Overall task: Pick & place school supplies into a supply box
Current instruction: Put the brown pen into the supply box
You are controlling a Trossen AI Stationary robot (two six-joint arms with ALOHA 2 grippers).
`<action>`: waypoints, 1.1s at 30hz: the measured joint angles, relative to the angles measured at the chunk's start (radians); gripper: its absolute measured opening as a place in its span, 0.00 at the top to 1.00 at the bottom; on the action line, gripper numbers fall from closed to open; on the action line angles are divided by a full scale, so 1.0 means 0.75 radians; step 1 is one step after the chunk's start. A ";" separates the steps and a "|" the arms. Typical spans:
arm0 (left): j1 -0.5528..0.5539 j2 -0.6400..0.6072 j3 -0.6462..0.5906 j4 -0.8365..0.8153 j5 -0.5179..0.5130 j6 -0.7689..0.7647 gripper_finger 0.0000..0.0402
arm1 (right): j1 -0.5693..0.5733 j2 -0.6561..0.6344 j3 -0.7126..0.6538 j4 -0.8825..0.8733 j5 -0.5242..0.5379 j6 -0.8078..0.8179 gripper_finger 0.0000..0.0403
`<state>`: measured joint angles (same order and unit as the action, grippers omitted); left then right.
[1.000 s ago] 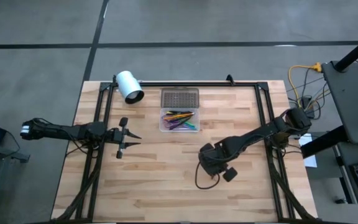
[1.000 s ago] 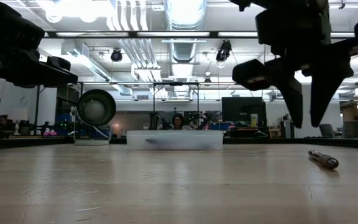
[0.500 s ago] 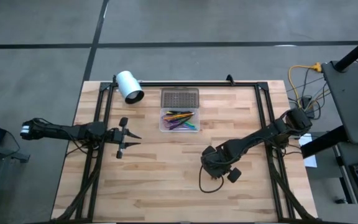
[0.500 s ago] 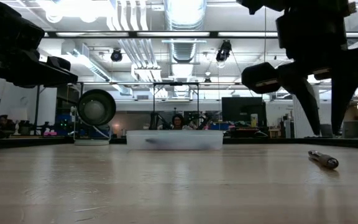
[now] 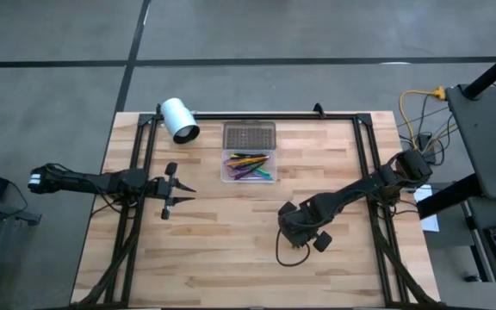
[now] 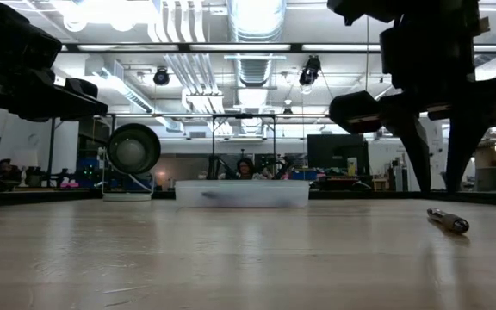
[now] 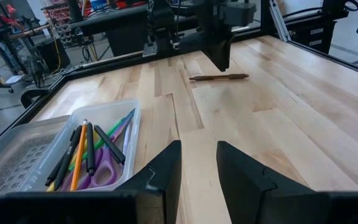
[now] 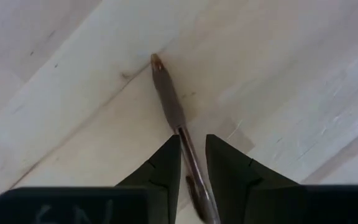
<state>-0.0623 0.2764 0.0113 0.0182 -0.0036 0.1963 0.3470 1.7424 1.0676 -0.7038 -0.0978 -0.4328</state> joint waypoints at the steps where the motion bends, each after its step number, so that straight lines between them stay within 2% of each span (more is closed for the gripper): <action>1: 0.000 0.000 0.000 0.000 0.000 0.000 0.78 | 0.000 0.000 -0.003 0.006 0.000 0.000 0.83; 16: 0.000 0.000 0.000 0.000 0.000 0.001 0.78 | -0.001 0.001 -0.146 0.120 0.005 -0.100 0.83; 27: 0.000 0.000 0.000 0.000 0.000 0.000 0.78 | -0.002 -0.001 -0.161 0.143 0.005 -0.096 0.83; 33: 0.000 0.000 0.000 0.000 0.001 0.001 0.78 | -0.005 -0.002 -0.164 0.146 0.021 -0.061 0.89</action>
<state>-0.0623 0.2764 0.0113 0.0182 -0.0032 0.1967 0.3431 1.7412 0.9447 -0.5945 -0.0822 -0.4785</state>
